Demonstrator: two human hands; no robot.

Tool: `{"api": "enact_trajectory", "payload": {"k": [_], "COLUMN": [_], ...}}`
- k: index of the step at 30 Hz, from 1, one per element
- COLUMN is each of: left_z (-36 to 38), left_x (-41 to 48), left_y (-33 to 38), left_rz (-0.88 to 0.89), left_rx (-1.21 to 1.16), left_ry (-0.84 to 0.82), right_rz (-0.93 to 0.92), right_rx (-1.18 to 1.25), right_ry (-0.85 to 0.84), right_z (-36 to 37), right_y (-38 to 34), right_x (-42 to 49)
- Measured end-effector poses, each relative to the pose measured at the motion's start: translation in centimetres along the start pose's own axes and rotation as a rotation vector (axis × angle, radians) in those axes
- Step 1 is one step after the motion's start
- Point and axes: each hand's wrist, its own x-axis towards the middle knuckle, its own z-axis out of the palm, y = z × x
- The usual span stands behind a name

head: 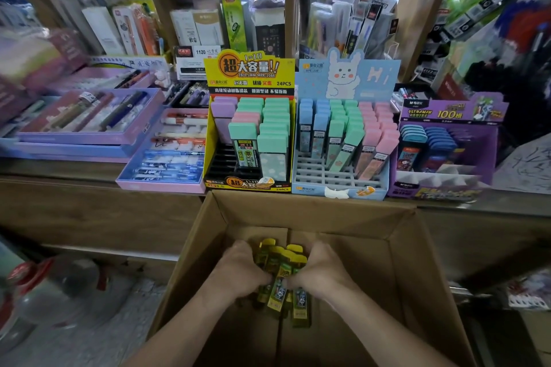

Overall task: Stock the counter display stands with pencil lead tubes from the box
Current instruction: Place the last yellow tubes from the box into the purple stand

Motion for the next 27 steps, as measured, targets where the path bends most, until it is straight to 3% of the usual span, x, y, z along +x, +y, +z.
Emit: {"api": "enact_trajectory", "payload": {"k": [9, 16, 23, 27], "left_z": [0.6, 0.6, 0.5, -0.1], "left_x": [-0.5, -1.1, -2.2, -3.2], "left_y": [-0.1, 0.1, 0.4, 0.7], "left_rz": [-0.007, 0.006, -0.033, 0.033], "left_rx": [-0.257, -0.379, -0.665, -0.806], "left_ry": [-0.068, -0.119, -0.277, -0.413], "right_rz": [0.042, 0.146, 0.163, 0.102], "right_rx": [0.122, 0.37, 0.564, 0.704], "right_ry": [-0.077, -0.19, -0.264, -0.257], "right_z": [-0.2, -0.7, -1.7, -2.6], "right_y": [-0.3, -0.3, -1.1, -2.2], "right_x": [-0.6, -1.1, -1.7, -2.0]}}
